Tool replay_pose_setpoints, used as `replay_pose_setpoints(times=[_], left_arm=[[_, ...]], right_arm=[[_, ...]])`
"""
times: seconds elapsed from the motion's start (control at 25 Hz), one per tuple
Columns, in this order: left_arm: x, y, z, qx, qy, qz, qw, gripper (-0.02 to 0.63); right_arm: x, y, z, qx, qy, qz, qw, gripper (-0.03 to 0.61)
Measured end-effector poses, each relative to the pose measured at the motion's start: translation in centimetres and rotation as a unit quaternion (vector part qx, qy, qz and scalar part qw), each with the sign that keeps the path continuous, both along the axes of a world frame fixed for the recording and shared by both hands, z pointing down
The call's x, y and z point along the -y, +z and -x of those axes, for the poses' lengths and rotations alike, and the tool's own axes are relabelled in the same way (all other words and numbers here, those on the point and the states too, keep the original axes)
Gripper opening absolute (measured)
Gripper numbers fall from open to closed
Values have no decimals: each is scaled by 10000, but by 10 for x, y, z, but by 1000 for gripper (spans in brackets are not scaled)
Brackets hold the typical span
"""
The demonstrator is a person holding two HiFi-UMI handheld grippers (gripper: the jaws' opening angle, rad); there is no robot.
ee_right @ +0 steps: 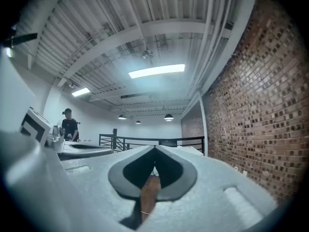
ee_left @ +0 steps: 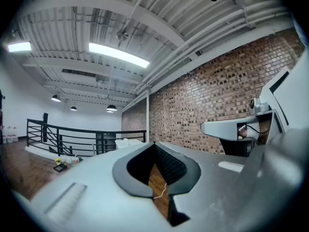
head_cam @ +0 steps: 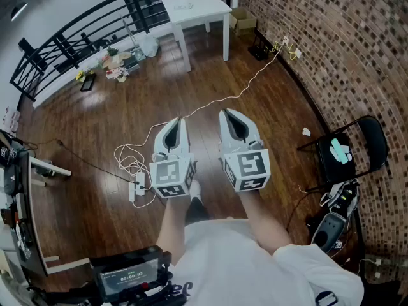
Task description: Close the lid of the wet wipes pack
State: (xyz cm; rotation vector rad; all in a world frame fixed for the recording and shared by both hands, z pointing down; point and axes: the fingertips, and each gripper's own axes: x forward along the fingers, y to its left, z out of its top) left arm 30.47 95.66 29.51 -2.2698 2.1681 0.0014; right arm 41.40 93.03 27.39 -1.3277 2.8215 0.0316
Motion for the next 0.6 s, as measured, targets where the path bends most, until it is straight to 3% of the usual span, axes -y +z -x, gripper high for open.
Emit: replay_pose_setpoints(times=[0.24, 0.6], left_arm=[[62, -40, 77, 145, 65, -262, 9995, 15], [142, -25, 177, 233, 249, -313, 9989, 15]], right_arm=[[61, -25, 79, -11, 72, -252, 9997, -9], [144, -15, 191, -333, 90, -238, 9991, -9]])
